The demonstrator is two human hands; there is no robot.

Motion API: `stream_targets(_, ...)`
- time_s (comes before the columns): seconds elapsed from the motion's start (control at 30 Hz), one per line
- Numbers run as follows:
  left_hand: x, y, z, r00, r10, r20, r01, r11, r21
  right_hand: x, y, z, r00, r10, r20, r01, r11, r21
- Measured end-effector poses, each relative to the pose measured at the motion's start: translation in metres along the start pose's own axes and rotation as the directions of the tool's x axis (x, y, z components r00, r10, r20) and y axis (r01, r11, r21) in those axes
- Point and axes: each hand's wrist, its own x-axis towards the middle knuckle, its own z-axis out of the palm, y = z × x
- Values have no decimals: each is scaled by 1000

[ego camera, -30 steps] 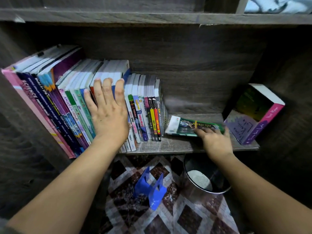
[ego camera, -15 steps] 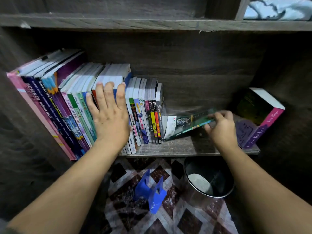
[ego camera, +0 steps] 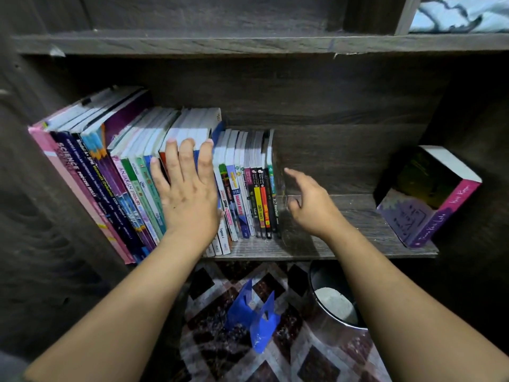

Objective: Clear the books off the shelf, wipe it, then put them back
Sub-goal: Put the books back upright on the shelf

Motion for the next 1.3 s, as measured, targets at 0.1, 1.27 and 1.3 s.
stream_targets(0.1, 2, 3, -1, 1000, -21, 7, 22, 999, -31, 3, 4, 2, 990, 47, 129, -35, 995, -98)
stream_targets(1.27, 32, 71, -3, 938, 285, 198, -216, 926, -308, -24, 97, -127, 715, 474, -514, -667, 683, -297)
stream_targets(1.3, 25, 68, -7, 947, 288, 144, -241, 931, -272, -22, 92, -122, 745, 467, -477, -642, 697, -320)
